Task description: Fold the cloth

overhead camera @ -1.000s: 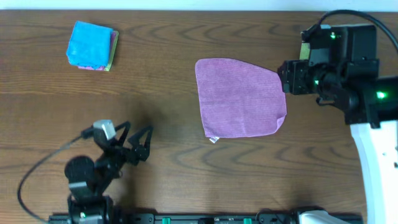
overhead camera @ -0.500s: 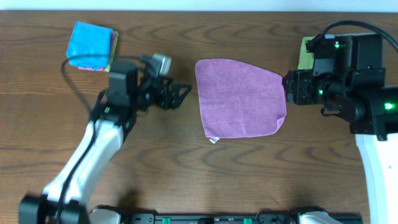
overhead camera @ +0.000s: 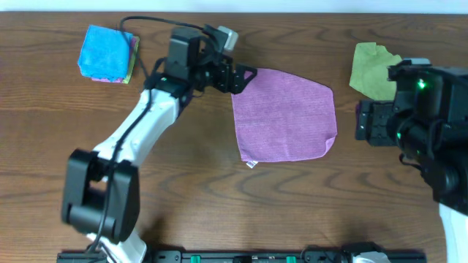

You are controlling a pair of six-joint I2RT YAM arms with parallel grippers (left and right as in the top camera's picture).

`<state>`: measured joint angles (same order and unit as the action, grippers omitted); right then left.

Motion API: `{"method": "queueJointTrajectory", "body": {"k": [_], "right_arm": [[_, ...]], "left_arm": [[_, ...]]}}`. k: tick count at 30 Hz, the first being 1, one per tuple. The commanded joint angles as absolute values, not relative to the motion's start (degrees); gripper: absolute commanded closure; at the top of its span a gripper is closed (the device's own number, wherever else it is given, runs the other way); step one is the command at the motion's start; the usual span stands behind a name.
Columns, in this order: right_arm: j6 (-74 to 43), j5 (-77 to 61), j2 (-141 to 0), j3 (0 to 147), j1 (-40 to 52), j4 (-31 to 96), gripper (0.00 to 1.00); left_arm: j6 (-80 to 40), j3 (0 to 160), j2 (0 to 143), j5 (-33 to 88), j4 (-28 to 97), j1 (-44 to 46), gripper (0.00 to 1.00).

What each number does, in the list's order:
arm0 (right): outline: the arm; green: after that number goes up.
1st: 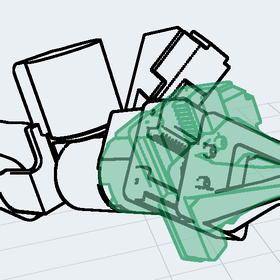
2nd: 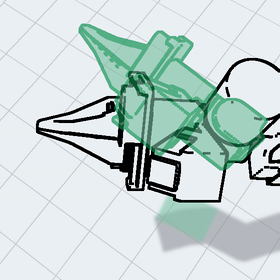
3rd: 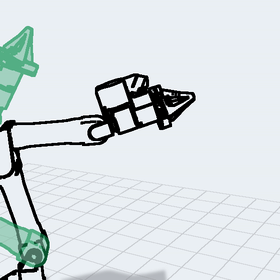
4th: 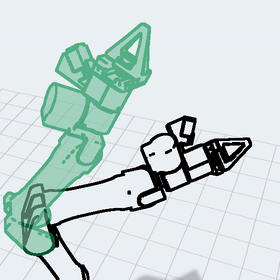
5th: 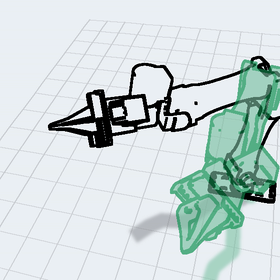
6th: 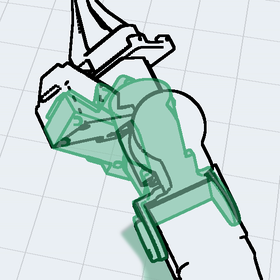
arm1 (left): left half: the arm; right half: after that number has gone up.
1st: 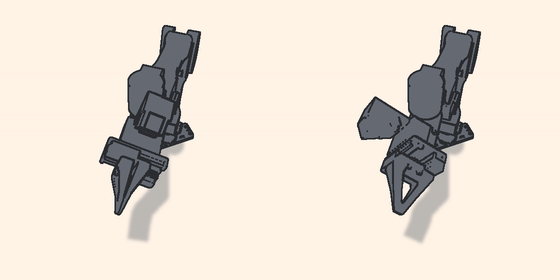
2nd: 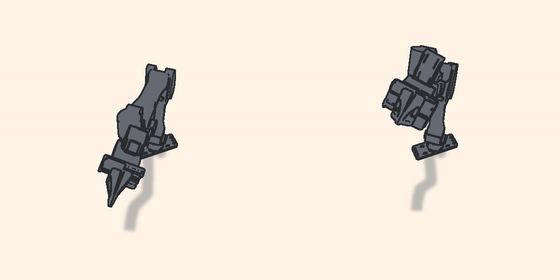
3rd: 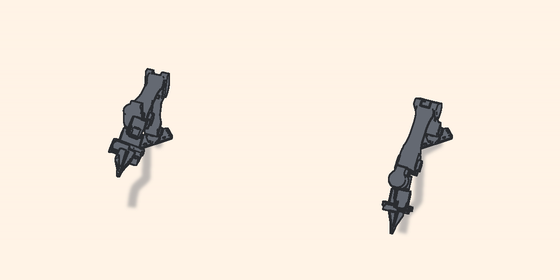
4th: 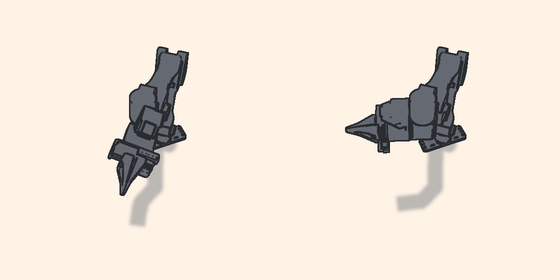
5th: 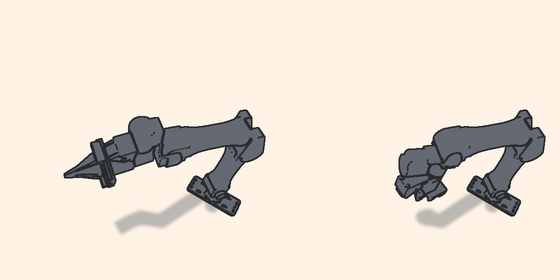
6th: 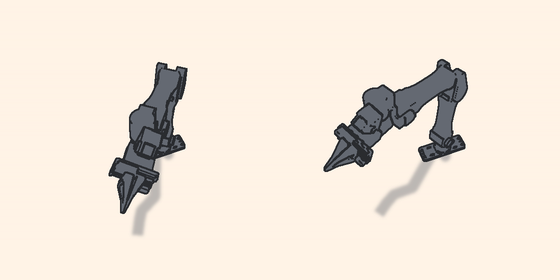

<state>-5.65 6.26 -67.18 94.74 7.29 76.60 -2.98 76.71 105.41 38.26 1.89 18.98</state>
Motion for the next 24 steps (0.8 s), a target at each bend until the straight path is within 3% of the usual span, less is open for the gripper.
{"method": "queueJointTrajectory", "body": {"k": [1, 7, 8, 14, 17, 22, 24], "right_arm": [[-5.8, 7.5, -66.0, 95.0, 7.0, 77.1, 0.16], [-6.8, 7.5, -65.9, 95.0, 7.0, 77.6, 0.13], [-6.8, 7.3, -65.9, 95.0, 7.0, 77.8, 0.12], [-6.8, 7.0, -65.9, 95.0, 7.0, 79.1, 0.10], [-6.8, 7.0, -65.9, 95.0, 7.0, 79.6, 0.10], [-6.8, 6.4, -65.9, 95.0, 7.0, 80.4, 0.11], [-6.8, 6.0, -65.9, 95.0, 7.0, 80.5, 0.11]], "left_arm": [[0.1, 80.6, 109.3, 34.5, 4.0, 20.4, 0.07], [0.9, 82.1, 111.2, 31.0, 6.9, 20.9, 0.00], [0.9, 82.1, 111.2, 31.1, 6.9, 20.6, 0.11], [-2.5, 82.1, 111.2, 33.6, 6.0, 20.5, 0.08], [-5.0, 82.0, 111.3, 37.3, 6.0, 21.1, 0.22], [-5.4, 82.0, 111.3, 39.6, 6.1, 24.3, 0.18], [-7.7, 82.2, 111.3, 31.4, 4.9, 26.7, 0.15]]}}
